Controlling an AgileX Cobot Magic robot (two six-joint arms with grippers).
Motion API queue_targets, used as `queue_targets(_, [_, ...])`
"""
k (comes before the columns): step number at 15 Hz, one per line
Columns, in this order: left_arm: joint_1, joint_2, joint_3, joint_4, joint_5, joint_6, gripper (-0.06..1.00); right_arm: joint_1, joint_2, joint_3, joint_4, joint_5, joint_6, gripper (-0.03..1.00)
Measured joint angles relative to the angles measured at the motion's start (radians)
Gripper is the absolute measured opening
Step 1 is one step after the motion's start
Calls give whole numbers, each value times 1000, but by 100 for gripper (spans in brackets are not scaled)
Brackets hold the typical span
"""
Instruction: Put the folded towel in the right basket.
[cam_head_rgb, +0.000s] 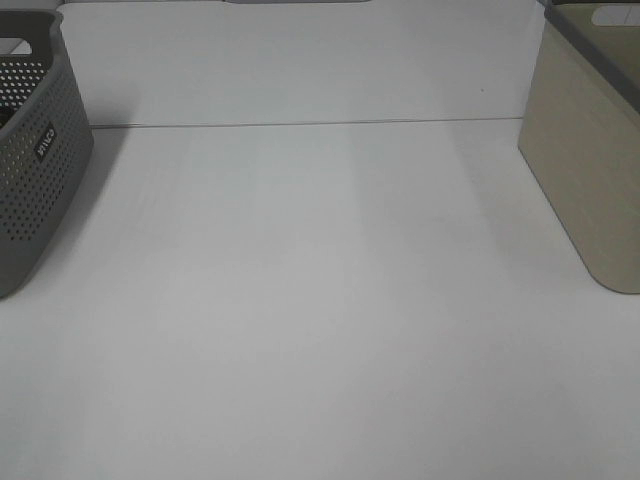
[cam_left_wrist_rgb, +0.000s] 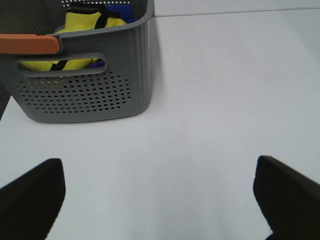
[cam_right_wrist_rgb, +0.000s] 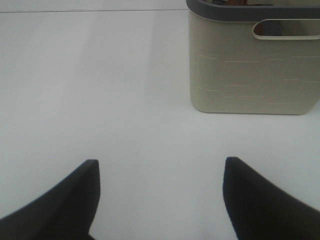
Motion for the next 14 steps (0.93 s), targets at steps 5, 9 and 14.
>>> queue_targets(5, [0, 0, 0, 0, 0, 0, 97, 0, 0, 0, 0, 0, 0, 66])
queue_targets(9, [0, 0, 0, 0, 0, 0, 97, 0, 0, 0, 0, 0, 0, 66])
queue_targets(14, [0, 0, 0, 0, 0, 0, 97, 0, 0, 0, 0, 0, 0, 66])
